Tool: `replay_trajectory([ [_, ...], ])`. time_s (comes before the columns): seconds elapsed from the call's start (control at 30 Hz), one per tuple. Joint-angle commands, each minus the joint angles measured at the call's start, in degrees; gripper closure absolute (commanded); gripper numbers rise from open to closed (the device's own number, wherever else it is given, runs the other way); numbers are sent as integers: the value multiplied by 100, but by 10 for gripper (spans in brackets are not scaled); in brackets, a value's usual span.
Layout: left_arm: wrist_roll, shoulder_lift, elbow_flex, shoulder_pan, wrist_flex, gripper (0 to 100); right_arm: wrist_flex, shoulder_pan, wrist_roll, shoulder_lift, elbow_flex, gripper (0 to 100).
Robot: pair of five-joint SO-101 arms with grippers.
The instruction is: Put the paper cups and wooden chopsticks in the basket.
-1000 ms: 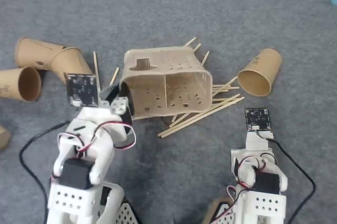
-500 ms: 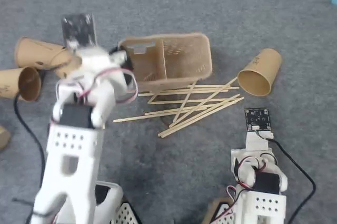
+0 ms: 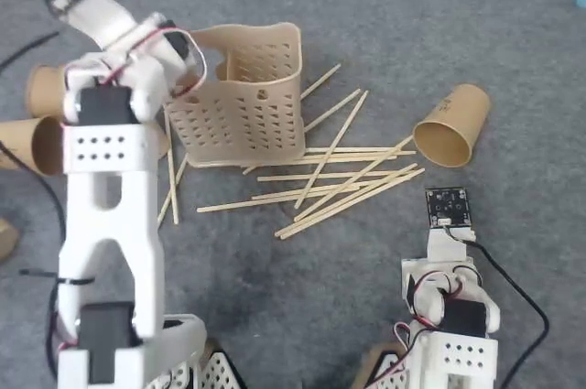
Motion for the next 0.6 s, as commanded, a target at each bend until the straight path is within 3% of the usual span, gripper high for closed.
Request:
replay_trajectory([
  [0.0,360,105,-602,-53,44,987,40,-31,70,-92,-44,986],
  [0.17,-141,35,-743,-35,299,974,40,-31,70,-92,-44,986],
  [0.4,-844,229,-1516,-246,1705,754,40,-31,70,-92,-44,986],
  [0.57,-1134,1143,-2501,-615,2365,768,40,-31,70,-92,-44,986],
])
